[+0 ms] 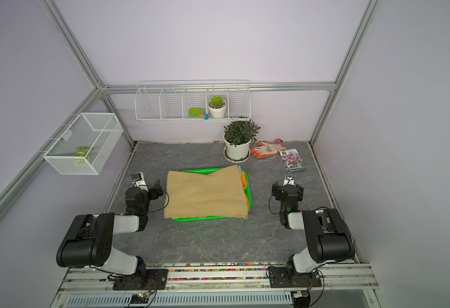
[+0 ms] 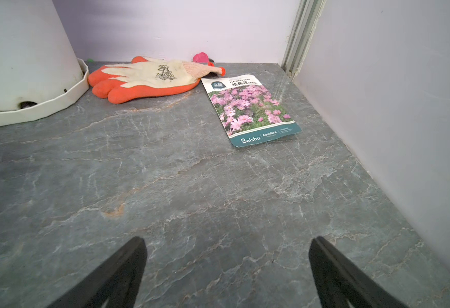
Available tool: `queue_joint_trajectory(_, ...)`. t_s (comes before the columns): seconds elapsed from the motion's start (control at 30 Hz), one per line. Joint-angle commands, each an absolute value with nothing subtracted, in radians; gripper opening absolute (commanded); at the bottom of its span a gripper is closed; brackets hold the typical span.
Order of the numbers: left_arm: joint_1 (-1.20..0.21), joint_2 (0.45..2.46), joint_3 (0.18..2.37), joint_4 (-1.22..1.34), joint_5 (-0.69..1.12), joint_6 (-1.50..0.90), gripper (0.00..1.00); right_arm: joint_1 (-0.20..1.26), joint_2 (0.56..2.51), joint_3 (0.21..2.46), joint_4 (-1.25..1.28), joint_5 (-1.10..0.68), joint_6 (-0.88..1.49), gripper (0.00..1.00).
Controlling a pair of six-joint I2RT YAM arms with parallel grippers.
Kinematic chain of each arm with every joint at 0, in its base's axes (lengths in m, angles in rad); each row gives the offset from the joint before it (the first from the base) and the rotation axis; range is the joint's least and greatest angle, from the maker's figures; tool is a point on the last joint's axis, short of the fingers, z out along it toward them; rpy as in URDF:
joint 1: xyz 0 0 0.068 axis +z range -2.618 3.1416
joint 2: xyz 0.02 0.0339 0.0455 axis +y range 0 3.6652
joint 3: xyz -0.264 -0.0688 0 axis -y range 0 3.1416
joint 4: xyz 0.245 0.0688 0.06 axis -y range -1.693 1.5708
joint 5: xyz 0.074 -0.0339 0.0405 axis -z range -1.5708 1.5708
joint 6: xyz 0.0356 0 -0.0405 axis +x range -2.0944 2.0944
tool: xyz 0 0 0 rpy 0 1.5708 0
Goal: Put the folded long pants in the basket
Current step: Reset both arms
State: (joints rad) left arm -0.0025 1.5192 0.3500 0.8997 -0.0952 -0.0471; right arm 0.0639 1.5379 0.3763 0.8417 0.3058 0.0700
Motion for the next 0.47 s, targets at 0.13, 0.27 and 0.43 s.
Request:
queue_joint_trajectory(0.13, 0.000, 1.506, 0.371, 0.885, -0.080, -0.045, 1.00, 0.069, 1.518, 0.394, 0.819, 0.301, 0.067, 0.99)
queue_joint_trajectory(0.27, 0.000, 1.508, 0.371, 0.885, -0.078, -0.044, 1.00, 0.069, 1.520, 0.395, 0.819, 0.300, 0.067, 0.99)
queue_joint_trajectory(0.43, 0.000, 1.506, 0.371, 0.884, -0.079, -0.045, 1.00, 0.066, 1.521, 0.400, 0.811, 0.302, 0.069, 0.99)
